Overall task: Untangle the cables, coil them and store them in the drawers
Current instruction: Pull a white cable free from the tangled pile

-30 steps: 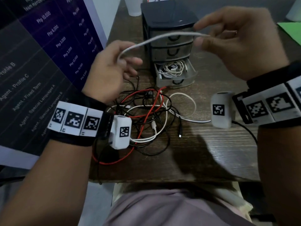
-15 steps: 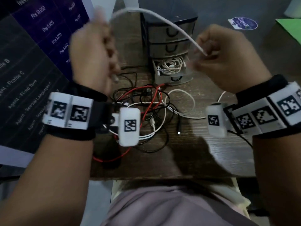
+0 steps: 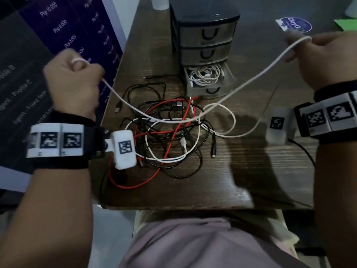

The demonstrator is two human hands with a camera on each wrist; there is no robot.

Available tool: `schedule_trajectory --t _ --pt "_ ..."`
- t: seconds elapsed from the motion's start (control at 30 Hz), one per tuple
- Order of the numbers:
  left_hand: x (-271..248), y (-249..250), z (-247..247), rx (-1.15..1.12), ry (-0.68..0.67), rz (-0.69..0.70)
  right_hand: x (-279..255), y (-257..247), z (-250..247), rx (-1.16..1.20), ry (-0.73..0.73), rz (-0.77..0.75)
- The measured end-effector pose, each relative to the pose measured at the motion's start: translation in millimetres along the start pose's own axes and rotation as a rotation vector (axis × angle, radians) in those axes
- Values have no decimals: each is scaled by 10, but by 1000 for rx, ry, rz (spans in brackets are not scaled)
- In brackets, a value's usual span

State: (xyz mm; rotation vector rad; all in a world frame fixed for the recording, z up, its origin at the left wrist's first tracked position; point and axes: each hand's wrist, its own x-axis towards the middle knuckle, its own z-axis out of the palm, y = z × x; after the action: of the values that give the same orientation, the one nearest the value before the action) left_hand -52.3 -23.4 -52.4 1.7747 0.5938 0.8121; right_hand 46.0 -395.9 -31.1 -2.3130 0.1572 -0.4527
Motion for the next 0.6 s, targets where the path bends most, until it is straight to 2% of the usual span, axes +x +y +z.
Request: schedule_trajectory --t 0.07,0.2,0.27,0.37,0.43,0.6 --pt "-161 75 135 60 -165 105 -76 -140 26 82 -27 -49" --pt "-412 271 337 29 -435 230 -259 -367 140 353 -130 -273" --pt "-505 347 421 -7 -528 272 -323 -453 221 459 -245 -375" --pt "-636 424 531 -73 -670 309 -422 -559 341 579 -452 -393" --pt "-719 493 604 -116 -720 305 -525 -619 434 510 -523 -419" --pt "-749 529 796 -116 -742 351 -713 -737 469 414 -553 -534"
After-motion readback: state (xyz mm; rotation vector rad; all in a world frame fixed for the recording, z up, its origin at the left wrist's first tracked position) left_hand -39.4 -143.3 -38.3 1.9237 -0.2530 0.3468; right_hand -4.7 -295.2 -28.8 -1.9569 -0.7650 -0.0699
